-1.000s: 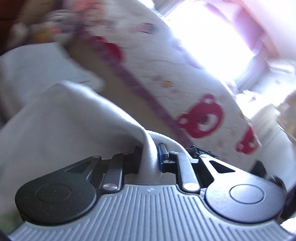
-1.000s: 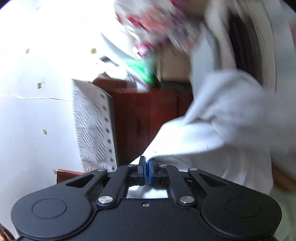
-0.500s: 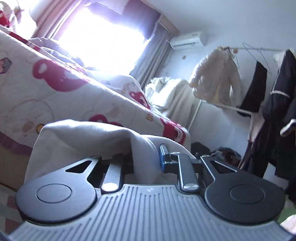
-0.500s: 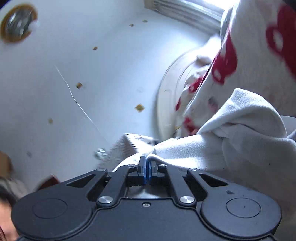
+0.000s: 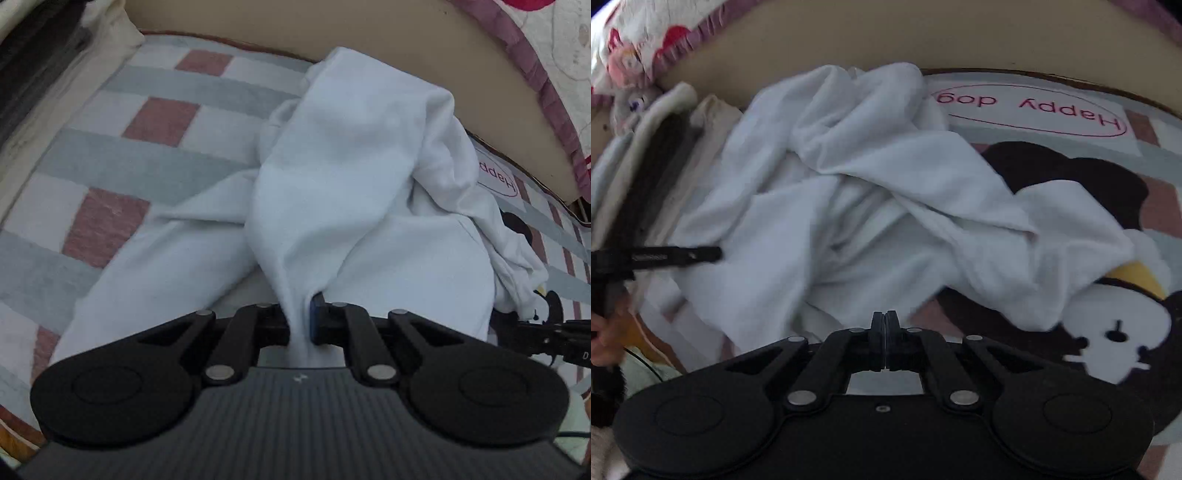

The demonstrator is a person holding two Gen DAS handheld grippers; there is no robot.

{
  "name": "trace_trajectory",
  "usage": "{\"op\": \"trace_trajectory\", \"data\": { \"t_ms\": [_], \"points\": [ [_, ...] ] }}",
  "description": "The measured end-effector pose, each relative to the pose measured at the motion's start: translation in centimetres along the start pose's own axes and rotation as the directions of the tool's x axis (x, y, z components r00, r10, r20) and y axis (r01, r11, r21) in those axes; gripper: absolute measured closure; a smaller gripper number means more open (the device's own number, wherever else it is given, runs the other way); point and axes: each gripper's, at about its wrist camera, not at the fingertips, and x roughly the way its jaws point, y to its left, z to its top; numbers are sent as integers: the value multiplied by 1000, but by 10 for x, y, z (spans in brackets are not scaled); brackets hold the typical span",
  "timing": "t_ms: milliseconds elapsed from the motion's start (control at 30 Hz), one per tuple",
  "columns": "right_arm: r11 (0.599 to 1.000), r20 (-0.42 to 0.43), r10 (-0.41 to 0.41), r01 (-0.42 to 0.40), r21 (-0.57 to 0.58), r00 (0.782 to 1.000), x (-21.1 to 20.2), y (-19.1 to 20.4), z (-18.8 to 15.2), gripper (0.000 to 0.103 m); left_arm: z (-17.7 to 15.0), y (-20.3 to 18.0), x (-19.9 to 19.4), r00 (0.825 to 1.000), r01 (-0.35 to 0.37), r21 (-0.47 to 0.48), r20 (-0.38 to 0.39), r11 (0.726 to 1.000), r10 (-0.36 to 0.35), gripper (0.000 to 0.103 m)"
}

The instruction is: Fold clothes

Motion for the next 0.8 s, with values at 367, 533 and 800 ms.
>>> {"op": "trace_trajectory", "data": {
  "t_ms": [367,533,800],
  "points": [
    [939,188,-226,265,-219,956,-3,-2,6,40,23,4,-38,970,-105,-54,215,993,114,96],
    [877,210,-313,367,-309,926,6,-4,-1,39,26,13,-59,912,-293,-44,287,955,293,97],
    [926,175,-251,289,-242,952,19,-28,5,38,36,24,-44,936,-299,-73,170,952,307,90]
  ]
}}
